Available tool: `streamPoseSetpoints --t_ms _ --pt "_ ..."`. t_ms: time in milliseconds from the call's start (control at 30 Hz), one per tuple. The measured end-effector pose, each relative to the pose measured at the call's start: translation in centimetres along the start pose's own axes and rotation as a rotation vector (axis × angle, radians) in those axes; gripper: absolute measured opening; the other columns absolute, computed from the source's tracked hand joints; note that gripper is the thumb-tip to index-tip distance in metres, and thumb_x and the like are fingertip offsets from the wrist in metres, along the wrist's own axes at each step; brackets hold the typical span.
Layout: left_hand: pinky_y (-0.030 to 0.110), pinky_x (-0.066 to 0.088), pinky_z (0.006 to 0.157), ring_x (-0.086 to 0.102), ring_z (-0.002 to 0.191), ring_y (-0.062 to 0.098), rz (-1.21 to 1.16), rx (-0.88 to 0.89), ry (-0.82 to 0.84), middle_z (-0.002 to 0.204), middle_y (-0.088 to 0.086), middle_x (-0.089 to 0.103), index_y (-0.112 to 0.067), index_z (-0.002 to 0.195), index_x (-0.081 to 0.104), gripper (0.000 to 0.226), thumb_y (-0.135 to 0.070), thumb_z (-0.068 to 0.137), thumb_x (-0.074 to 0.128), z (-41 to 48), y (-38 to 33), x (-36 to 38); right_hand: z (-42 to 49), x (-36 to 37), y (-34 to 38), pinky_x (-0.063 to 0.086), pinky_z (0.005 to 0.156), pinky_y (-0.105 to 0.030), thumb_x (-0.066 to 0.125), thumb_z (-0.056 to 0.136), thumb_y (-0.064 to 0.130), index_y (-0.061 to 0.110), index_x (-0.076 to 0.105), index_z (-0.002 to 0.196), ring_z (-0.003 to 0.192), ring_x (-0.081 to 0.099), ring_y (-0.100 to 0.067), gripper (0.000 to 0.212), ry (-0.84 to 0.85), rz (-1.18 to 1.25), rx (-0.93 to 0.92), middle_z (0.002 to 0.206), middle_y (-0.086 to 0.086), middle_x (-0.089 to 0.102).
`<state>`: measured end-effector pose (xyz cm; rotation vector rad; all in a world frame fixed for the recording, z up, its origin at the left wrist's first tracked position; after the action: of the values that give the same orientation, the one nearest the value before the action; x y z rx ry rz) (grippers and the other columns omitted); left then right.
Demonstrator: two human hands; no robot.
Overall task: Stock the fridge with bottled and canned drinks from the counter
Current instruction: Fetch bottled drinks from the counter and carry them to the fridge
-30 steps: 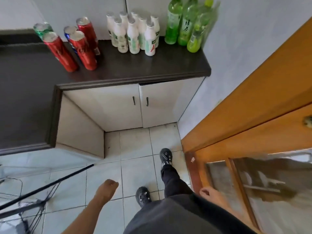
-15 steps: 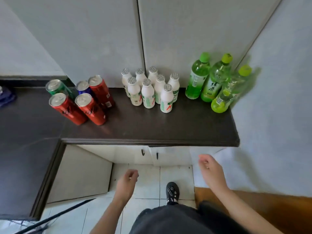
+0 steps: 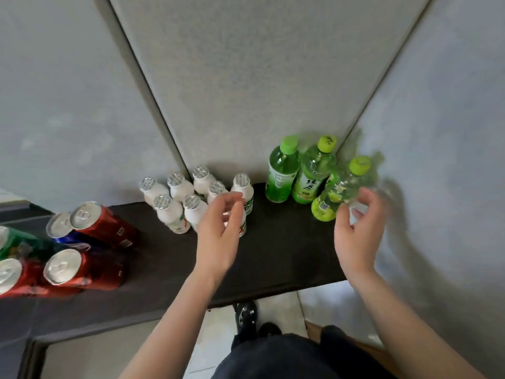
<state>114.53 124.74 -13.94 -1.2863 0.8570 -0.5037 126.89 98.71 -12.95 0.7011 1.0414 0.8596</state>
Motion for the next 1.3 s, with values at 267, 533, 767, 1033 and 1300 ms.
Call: streamPoseSetpoints --t_ms 267,533,767,1033,1300 --pt "0.025 0.037 0.102 0.044 0.124 0.011 0.141 0.249 0.199 0.134 -0.007 0.046 -0.017 0.135 0.043 0.043 -0.027 0.094 0.052 8.6 -5.7 8.9 5.2 1.5 -0.8 0.023 0.109 -0.024 0.055 0.091 0.028 0.000 0.034 0.141 0.134 0.036 -0.025 0.061 0.113 -0.148 0.039 0.144 -0.015 0.040" --pt "0.027 0.037 0.095 0.052 0.111 0.024 0.308 0.318 0.212 0.119 0.009 0.059 -0.008 0.127 0.054 0.037 -0.021 0.093 0.058 10.1 -6.1 11.9 5.8 1.6 -0.5 0.033 0.082 -0.022 0.045 0.091 0.037 0.005 0.056 0.108 0.097 0.051 -0.020 0.039 0.132 -0.217 -0.049 0.103 -0.008 0.058" --pt "0.035 0.043 0.091 0.054 0.105 0.025 0.330 0.317 0.232 0.119 0.005 0.060 -0.013 0.129 0.051 0.037 -0.021 0.093 0.057 8.8 -5.2 11.1 4.9 1.4 -0.8 0.029 0.084 -0.014 0.039 0.090 0.045 0.000 0.055 0.112 0.103 0.043 -0.012 0.053 0.139 -0.206 -0.050 0.113 -0.014 0.053" --pt "0.035 0.046 0.075 0.059 0.080 0.030 0.348 0.296 0.190 0.096 0.007 0.064 -0.013 0.125 0.051 0.036 -0.026 0.092 0.060 6.9 -5.2 10.5 3.8 0.4 -1.2 0.035 0.089 -0.017 0.043 0.091 0.040 0.005 0.056 0.115 0.101 0.050 -0.014 0.044 0.134 -0.085 -0.027 0.109 -0.004 0.056" --pt "0.035 0.050 0.084 0.061 0.093 0.015 0.119 0.228 0.042 0.102 -0.005 0.065 -0.026 0.116 0.051 0.029 -0.038 0.090 0.056 3.4 -5.6 6.5 1.8 -2.4 -0.7 0.040 0.077 -0.018 0.044 0.090 0.044 0.022 0.052 0.092 0.082 0.051 -0.010 0.024 0.064 0.052 -0.013 0.086 0.005 0.053"
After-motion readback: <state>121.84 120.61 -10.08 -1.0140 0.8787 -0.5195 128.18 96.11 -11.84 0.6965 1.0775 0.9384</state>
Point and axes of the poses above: each hand's wrist, its own z-axis towards the middle knuckle, its own x-axis out of the palm, y = z × x, the point moved 10 cm from there along z, towards the middle knuckle
